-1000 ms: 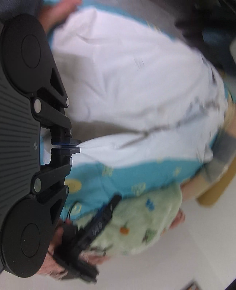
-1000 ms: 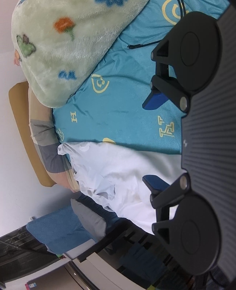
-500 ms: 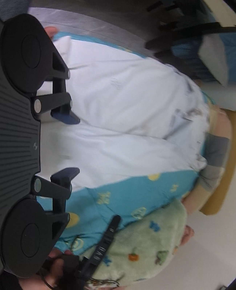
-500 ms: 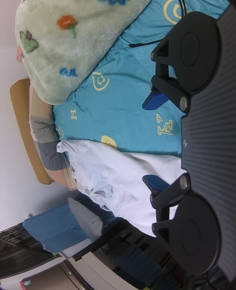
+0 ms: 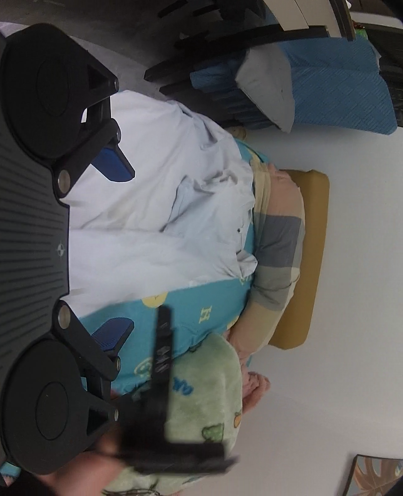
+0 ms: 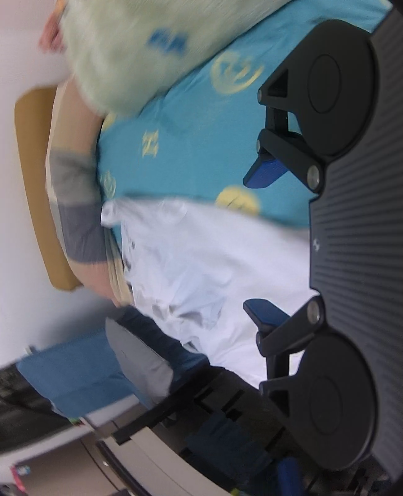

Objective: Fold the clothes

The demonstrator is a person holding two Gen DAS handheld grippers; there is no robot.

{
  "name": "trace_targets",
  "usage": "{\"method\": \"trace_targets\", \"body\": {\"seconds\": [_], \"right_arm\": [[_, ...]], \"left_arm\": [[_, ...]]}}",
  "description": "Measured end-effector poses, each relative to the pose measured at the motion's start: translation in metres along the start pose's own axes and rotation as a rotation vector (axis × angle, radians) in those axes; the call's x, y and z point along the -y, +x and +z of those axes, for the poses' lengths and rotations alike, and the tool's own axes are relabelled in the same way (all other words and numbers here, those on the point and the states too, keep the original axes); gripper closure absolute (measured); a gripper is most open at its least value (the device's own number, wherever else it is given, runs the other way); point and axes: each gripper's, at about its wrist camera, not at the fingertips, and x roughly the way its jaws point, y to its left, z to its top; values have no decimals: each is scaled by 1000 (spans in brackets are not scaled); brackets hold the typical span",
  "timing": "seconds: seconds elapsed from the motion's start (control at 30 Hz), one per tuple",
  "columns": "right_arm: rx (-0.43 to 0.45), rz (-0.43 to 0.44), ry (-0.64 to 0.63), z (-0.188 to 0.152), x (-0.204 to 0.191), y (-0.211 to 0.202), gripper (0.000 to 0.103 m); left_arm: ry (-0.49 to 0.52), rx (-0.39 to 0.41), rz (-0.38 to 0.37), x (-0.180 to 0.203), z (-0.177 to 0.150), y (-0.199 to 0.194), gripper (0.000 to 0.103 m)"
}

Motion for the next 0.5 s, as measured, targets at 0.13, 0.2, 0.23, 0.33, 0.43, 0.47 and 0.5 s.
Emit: {"method": "trace_targets", "body": {"seconds": [0.13, 0.2, 0.23, 0.33, 0.43, 0.47, 0.5], "right_arm": [[-43, 54, -56, 31, -38, 73, 22], [-52, 75, -102, 42, -61, 110, 23], [-54, 89, -124, 46, -71, 128, 24], [-76, 63, -181, 52, -96, 180, 26], [-126, -25, -219, 53, -107, 223, 33], [-122, -44, -244, 52, -108, 230, 37], [-114, -58, -269, 51, -110, 235, 40]], "left_arm": [[-19, 15, 31, -25, -7, 10, 7], [-83, 38, 42, -41, -6, 12, 7], [-118, 57, 50, -49, -6, 14, 7], [-170, 98, 106, -72, -1, 26, 6], [-265, 107, 172, -103, 5, 40, 6], [-312, 109, 178, -114, 8, 44, 6], [-356, 115, 188, -125, 12, 47, 6]]}}
